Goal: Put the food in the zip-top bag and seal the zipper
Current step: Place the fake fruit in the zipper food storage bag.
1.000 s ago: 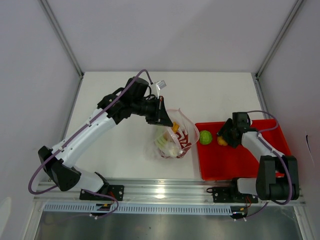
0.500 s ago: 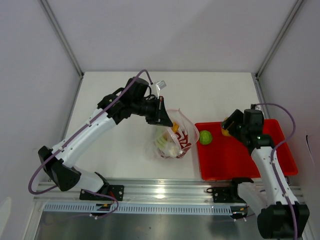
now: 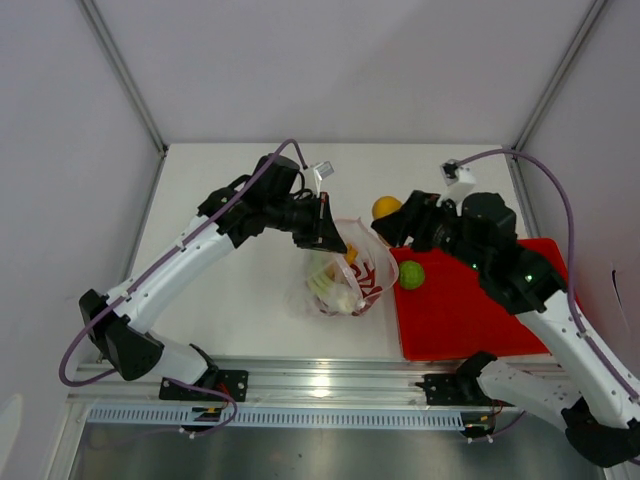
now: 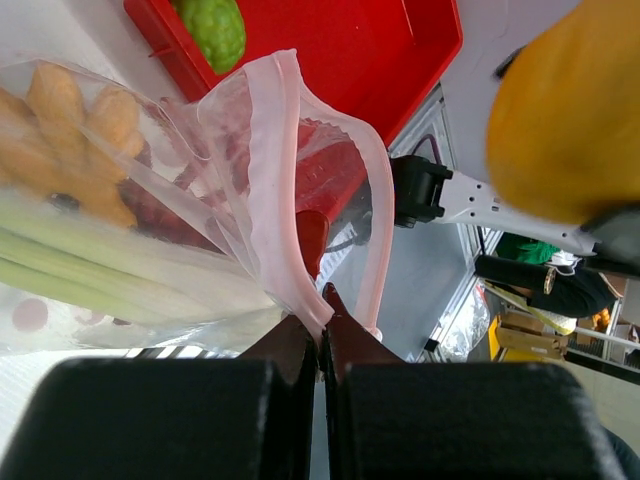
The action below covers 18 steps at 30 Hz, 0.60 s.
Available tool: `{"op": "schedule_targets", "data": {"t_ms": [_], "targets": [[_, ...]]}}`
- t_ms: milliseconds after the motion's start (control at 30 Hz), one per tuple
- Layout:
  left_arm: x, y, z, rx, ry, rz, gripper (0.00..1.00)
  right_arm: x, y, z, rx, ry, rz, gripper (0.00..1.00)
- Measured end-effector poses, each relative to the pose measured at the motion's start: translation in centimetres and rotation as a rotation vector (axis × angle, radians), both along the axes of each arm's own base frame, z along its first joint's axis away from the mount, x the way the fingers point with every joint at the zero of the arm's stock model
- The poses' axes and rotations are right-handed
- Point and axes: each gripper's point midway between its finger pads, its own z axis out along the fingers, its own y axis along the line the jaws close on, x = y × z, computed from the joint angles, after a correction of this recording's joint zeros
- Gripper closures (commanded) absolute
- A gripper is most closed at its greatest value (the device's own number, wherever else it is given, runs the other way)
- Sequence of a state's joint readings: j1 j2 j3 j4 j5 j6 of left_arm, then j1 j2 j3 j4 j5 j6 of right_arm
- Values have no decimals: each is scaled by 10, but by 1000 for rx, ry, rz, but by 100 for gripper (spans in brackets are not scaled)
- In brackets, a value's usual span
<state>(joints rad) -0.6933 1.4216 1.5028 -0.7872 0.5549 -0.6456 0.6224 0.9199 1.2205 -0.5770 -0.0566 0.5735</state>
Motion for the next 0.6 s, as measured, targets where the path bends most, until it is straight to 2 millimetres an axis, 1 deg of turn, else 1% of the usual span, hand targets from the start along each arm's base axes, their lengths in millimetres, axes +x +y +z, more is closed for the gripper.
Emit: {"op": "schedule_targets", "data": {"t_ms": [67, 100, 200, 267, 333, 433, 467, 600], "targets": [[0, 0, 0, 0, 0, 0, 100, -2, 19, -3, -21, 10, 53, 45], [0, 0, 0, 0, 0, 0, 99, -3, 30, -9, -40, 23, 79, 44], [0, 0, 0, 1, 0, 1, 99, -3, 54, -36, -113, 74, 124, 41], [0, 2, -1, 11, -2, 5, 99, -3, 64, -50, -153, 96, 133, 39], [0, 4, -3, 20, 12, 11, 100, -3, 66, -53, -168, 94, 128, 37], [0, 4, -3, 21, 11, 13, 99, -2, 65, -55, -180, 91, 113, 17], [0, 4, -3, 21, 11, 13, 100, -2, 64, -55, -182, 90, 109, 14], [1, 5, -3, 23, 13, 15, 99, -1, 61, -56, -195, 88, 95, 13]]}}
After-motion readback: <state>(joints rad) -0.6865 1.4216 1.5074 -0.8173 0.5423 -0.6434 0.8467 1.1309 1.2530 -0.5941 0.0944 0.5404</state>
